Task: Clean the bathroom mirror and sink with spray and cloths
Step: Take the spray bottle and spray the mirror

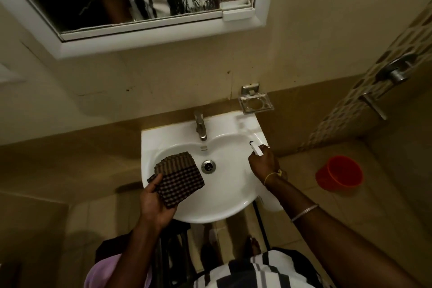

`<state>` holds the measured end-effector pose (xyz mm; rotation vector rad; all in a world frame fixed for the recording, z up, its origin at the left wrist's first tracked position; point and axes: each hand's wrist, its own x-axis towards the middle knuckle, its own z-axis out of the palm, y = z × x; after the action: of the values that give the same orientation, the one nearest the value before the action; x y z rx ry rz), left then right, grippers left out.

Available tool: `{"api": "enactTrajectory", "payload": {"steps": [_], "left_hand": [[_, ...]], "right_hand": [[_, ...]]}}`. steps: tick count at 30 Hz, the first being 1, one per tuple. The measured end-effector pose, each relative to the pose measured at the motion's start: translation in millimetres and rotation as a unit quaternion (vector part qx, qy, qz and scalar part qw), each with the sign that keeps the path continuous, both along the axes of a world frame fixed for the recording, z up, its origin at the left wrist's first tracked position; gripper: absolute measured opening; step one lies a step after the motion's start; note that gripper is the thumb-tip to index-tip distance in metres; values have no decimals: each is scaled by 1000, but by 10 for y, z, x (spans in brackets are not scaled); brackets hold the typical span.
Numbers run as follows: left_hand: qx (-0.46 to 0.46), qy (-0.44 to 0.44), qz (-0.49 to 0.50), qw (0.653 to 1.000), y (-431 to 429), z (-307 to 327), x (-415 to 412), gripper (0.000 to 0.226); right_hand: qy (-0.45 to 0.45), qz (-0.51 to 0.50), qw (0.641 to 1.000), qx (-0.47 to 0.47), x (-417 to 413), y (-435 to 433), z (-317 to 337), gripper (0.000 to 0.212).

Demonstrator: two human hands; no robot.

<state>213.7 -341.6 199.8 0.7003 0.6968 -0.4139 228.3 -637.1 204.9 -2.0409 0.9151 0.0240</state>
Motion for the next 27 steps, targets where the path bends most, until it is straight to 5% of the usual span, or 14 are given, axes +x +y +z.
{"api": "enactTrajectory", "payload": {"steps": [14,27], "left_hand": [[-44,-26,40,998,291,11,-269,43],[-44,-24,50,997,325,92,-363,44]], "right_hand": [[-75,75,992,63,-20,659,174,9],[-190,30,972,136,-39,534,472,30]]}}
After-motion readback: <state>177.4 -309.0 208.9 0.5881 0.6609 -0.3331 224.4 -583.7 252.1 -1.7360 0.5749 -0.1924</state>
